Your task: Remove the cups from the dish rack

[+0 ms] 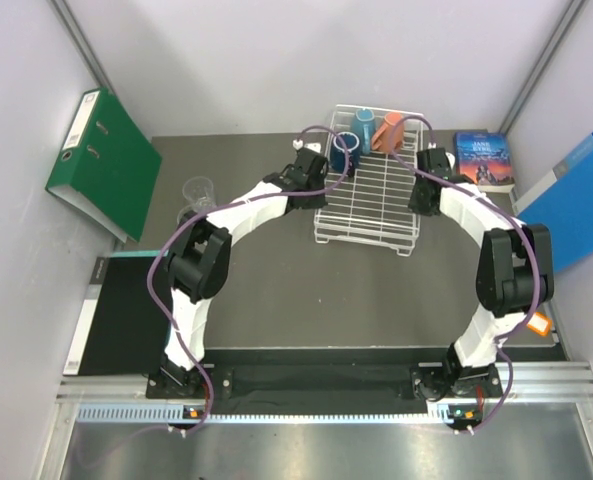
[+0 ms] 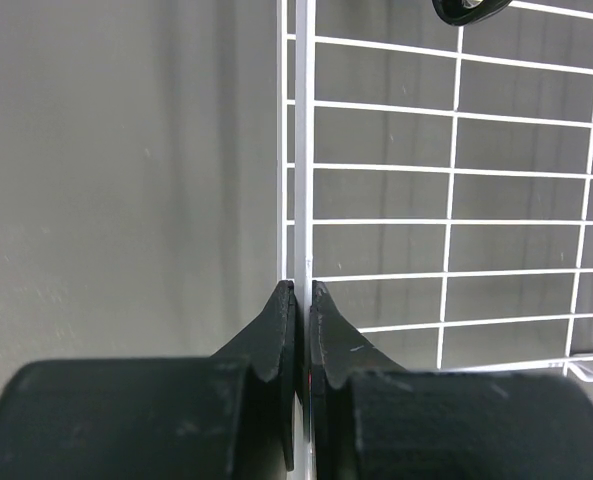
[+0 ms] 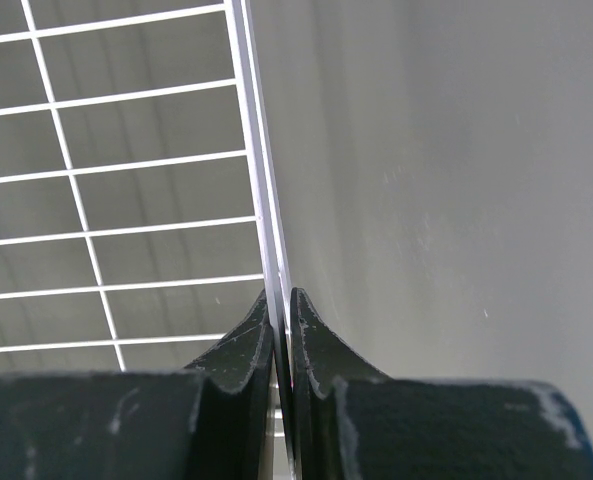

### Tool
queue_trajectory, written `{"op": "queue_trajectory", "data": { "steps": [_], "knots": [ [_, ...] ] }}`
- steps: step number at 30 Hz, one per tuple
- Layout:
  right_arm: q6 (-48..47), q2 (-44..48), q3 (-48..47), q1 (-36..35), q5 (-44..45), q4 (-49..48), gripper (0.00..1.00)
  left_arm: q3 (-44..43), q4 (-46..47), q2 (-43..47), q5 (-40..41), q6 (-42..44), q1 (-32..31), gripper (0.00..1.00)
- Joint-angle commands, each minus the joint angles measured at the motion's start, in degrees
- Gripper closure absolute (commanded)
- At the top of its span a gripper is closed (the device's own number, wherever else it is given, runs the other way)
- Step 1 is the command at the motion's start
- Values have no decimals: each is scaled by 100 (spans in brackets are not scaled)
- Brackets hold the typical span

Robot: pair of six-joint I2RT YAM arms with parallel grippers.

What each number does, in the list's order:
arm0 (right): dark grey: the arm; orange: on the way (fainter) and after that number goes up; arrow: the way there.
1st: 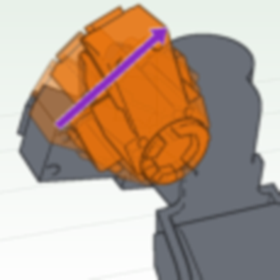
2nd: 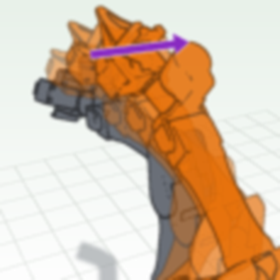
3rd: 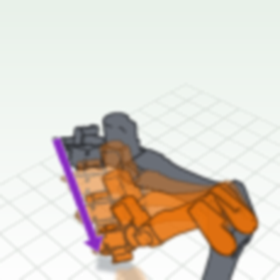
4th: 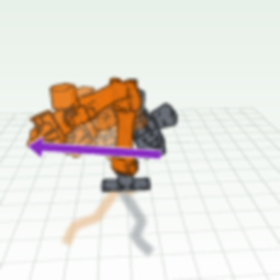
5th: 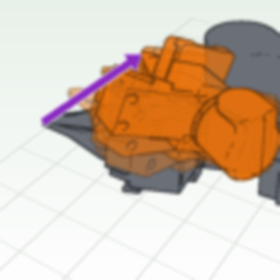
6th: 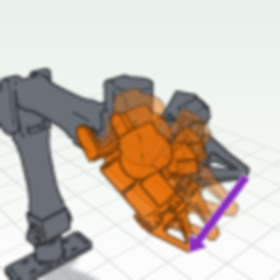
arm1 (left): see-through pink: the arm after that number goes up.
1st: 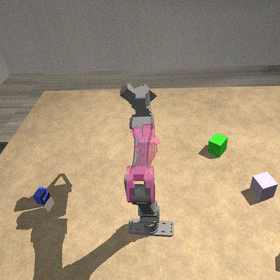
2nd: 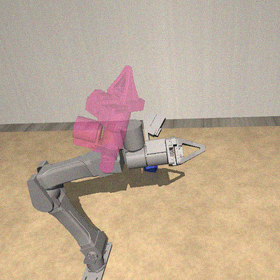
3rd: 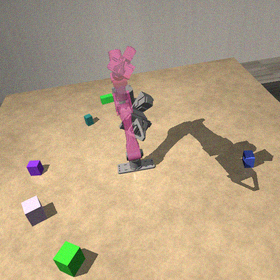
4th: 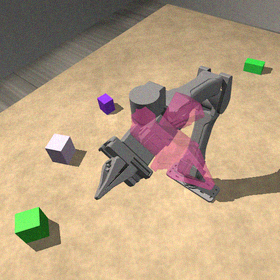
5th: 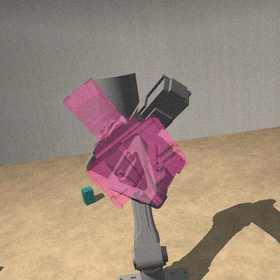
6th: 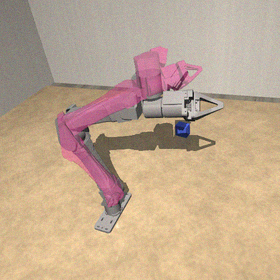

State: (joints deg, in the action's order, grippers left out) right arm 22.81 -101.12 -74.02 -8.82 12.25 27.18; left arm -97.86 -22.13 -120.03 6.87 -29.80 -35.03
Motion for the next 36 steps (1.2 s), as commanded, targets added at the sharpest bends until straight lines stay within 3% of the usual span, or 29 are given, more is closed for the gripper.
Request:
{"op": "queue_trajectory", "data": {
  "steps": [1, 8, 23, 36],
  "knots": [
    [699, 479, 159, 38, 111, 252, 100, 373, -274, 454, -617, -579, -364, 100],
    [795, 1075, 685, 47, -56, 411, 100, 996, -239, 946, -661, -782, -856, 100],
    [1208, 2351, 2102, 56, -522, 578, 100, 1489, -616, 1367, -898, -799, -1964, 100],
    [1270, 3142, 2990, -14, -698, 719, 100, 2324, -1047, 2220, -90, -518, -2500, 100]
  ]
}}
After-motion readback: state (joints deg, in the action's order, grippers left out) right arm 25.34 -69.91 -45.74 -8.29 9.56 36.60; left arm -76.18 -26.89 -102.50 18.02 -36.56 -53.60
